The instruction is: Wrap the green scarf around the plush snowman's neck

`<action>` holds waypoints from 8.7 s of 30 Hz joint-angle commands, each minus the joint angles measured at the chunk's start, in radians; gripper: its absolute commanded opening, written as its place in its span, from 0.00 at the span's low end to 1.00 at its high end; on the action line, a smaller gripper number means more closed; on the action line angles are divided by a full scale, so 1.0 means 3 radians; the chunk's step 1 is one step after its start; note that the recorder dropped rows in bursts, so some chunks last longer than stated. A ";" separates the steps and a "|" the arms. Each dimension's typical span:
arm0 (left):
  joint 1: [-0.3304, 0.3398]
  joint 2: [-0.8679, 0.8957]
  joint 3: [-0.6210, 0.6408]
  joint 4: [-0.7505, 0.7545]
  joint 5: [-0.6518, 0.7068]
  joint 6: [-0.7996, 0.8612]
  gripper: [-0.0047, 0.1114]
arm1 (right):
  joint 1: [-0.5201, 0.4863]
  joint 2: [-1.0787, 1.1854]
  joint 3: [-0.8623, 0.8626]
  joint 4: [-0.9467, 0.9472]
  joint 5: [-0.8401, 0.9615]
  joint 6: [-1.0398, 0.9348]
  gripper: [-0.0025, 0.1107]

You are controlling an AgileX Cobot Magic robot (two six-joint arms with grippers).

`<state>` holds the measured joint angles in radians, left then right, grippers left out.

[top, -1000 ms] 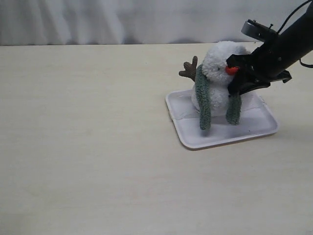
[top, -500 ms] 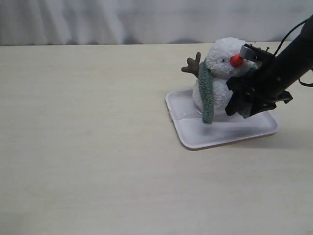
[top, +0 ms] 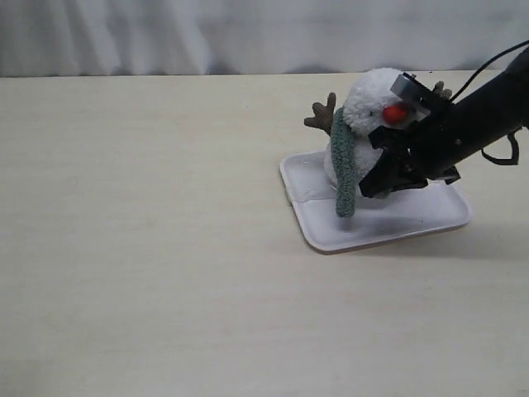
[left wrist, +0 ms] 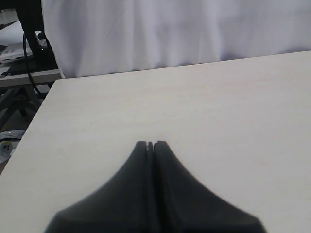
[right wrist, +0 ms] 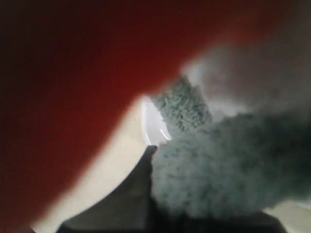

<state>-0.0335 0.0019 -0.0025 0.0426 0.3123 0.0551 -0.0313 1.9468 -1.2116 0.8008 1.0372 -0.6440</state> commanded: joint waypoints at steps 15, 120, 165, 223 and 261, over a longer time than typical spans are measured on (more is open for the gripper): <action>0.0015 -0.0006 0.0008 -0.0003 -0.0027 -0.0014 0.04 | -0.0003 0.0104 0.0243 0.0445 -0.0175 -0.0780 0.42; 0.0015 -0.0006 0.0008 -0.0003 -0.0027 -0.0014 0.04 | 0.1701 -0.2263 0.0065 -0.3576 -0.1122 0.2798 0.06; 0.0015 -0.0006 0.0008 -0.0003 -0.0020 -0.0014 0.04 | 0.1740 -0.6489 0.0937 -0.3495 -0.1372 0.2684 0.06; 0.0015 -0.0006 0.0008 -0.0003 -0.0014 -0.0014 0.04 | -0.0028 -0.6489 0.3646 -0.3043 -0.2889 0.2123 0.06; 0.0015 -0.0006 0.0008 0.0004 -0.0015 -0.0014 0.04 | -0.0028 -0.6489 0.4039 -0.2985 -0.2279 0.2199 0.06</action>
<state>-0.0335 0.0019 -0.0025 0.0426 0.3123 0.0551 -0.0341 0.0047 -0.0030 -0.0991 0.3485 0.0108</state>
